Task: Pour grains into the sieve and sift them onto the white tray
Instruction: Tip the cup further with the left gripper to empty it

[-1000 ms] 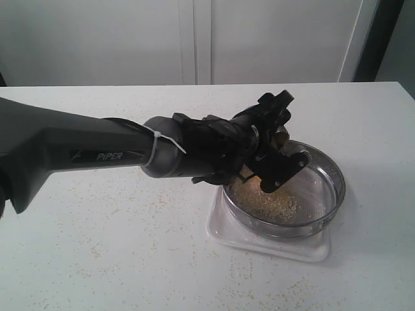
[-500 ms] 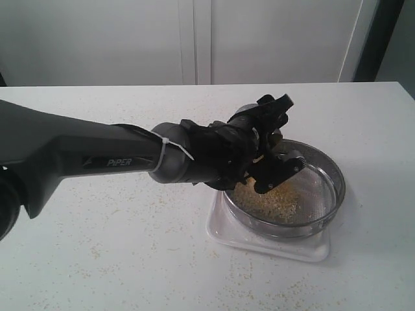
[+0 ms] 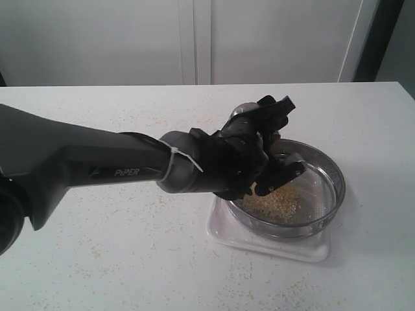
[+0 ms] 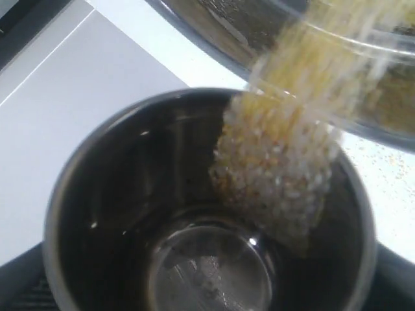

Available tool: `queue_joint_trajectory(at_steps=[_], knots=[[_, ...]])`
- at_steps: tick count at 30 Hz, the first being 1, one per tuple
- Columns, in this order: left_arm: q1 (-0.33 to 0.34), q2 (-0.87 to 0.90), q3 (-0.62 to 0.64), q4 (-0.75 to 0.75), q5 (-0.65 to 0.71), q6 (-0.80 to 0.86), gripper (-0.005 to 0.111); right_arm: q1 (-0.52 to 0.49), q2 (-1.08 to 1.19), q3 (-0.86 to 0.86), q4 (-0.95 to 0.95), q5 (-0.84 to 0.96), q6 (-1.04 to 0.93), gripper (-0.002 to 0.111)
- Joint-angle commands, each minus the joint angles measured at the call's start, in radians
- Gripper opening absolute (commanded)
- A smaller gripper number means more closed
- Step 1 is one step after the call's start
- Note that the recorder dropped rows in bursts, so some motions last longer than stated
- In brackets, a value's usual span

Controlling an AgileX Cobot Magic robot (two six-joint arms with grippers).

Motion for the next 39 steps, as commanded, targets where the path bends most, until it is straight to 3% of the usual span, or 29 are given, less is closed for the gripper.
queue_joint_trajectory(at_steps=[1, 28, 39], knots=[[-0.031, -0.008, -0.006, 0.019, 0.077, 0.025, 0.0, -0.008, -0.006, 0.005, -0.005, -0.016, 0.004, 0.0], [-0.115, -0.008, -0.006, 0.019, 0.368, 0.154, 0.0, -0.008, -0.006, 0.005, -0.005, -0.016, 0.035, 0.0], [-0.117, -0.008, -0.006, 0.019, 0.327, 0.141, 0.0, -0.008, -0.006, 0.005, -0.005, -0.016, 0.035, 0.0]])
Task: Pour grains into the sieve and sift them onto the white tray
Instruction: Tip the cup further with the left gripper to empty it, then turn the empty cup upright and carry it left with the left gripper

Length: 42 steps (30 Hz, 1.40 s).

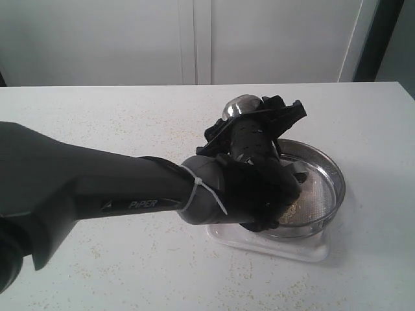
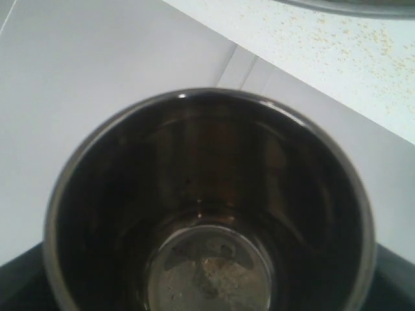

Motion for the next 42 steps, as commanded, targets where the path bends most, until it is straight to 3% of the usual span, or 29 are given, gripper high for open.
queue_joint_trajectory(at_steps=[1, 5, 12, 20, 28, 33, 42], knots=[[-0.008, -0.008, -0.006, 0.021, -0.032, -0.015, 0.0, -0.008, -0.006, 0.005, -0.005, -0.016, 0.002, 0.0], [-0.008, -0.008, -0.006, 0.005, -0.098, -0.017, 0.0, -0.008, -0.006, 0.005, -0.005, -0.016, 0.002, 0.0], [-0.01, -0.01, -0.006, 0.021, 0.041, -0.009, 0.0, -0.008, -0.006, 0.005, -0.005, -0.016, 0.002, 0.0], [-0.01, -0.01, -0.006, 0.021, -0.031, -0.042, 0.0, -0.008, -0.006, 0.005, -0.005, -0.016, 0.002, 0.0], [-0.01, -0.01, -0.006, 0.018, -0.022, -0.257, 0.0, -0.008, -0.006, 0.005, -0.005, -0.016, 0.002, 0.0], [-0.002, -0.016, -0.006, -0.098, 0.007, -0.382, 0.0, -0.008, -0.006, 0.005, -0.005, -0.016, 0.002, 0.0], [0.085, -0.108, -0.006, -0.438, -0.165, -0.464, 0.0, -0.008, -0.006, 0.005, -0.005, -0.016, 0.002, 0.0]])
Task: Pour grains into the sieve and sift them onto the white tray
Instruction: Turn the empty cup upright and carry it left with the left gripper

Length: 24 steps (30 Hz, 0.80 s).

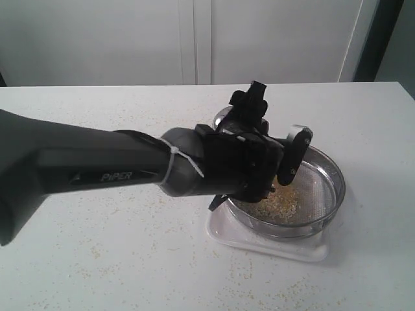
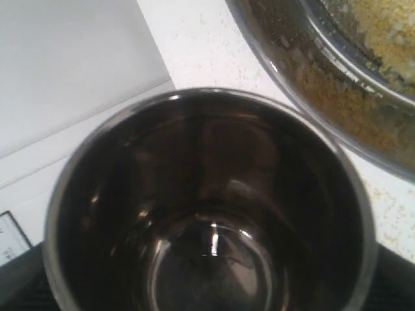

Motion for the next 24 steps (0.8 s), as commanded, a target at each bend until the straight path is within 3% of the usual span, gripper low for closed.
queue_joint_trajectory(at_steps=[1, 11, 24], knots=[[0.051, -0.057, -0.006, -0.168, -0.067, -0.018, 0.0, -0.008, -0.006, 0.005, -0.005, -0.016, 0.002, 0.0], [0.148, -0.115, -0.006, -0.441, -0.215, -0.015, 0.0, -0.008, -0.006, 0.005, -0.005, -0.016, 0.002, 0.0], [0.244, -0.13, -0.004, -0.677, -0.317, -0.014, 0.0, -0.008, -0.006, 0.005, -0.005, -0.016, 0.002, 0.0]])
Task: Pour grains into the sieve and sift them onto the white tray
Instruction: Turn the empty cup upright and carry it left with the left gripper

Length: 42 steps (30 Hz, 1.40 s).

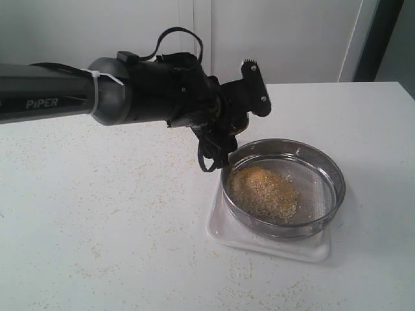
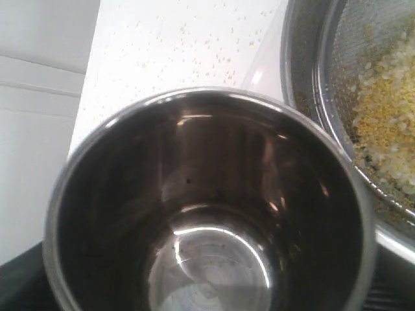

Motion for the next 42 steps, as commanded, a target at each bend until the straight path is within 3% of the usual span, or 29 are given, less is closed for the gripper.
queue_joint_trajectory(at_steps=[1, 6, 12, 19, 25, 32, 42], knots=[[0.039, -0.021, -0.004, -0.066, -0.029, -0.01, 0.0, -0.008, -0.006, 0.005, -0.005, -0.016, 0.002, 0.0], [0.083, -0.023, -0.004, -0.143, -0.071, 0.021, 0.0, -0.008, -0.006, 0.005, -0.005, -0.016, 0.002, 0.0], [0.145, -0.023, -0.004, -0.348, -0.085, 0.109, 0.0, -0.008, -0.006, 0.005, -0.005, -0.016, 0.002, 0.0], [0.222, -0.023, 0.011, -0.667, -0.131, 0.367, 0.0, -0.008, -0.006, 0.005, -0.005, -0.016, 0.002, 0.0], [0.31, -0.047, 0.104, -0.955, -0.186, 0.578, 0.0, -0.008, -0.006, 0.005, -0.005, -0.016, 0.002, 0.0], [0.385, -0.069, 0.222, -1.03, -0.26, 0.622, 0.0, -0.008, -0.006, 0.005, -0.005, -0.016, 0.002, 0.0], [0.399, -0.069, 0.292, -1.033, -0.325, 0.615, 0.0, -0.008, -0.006, 0.005, -0.005, -0.016, 0.002, 0.0]])
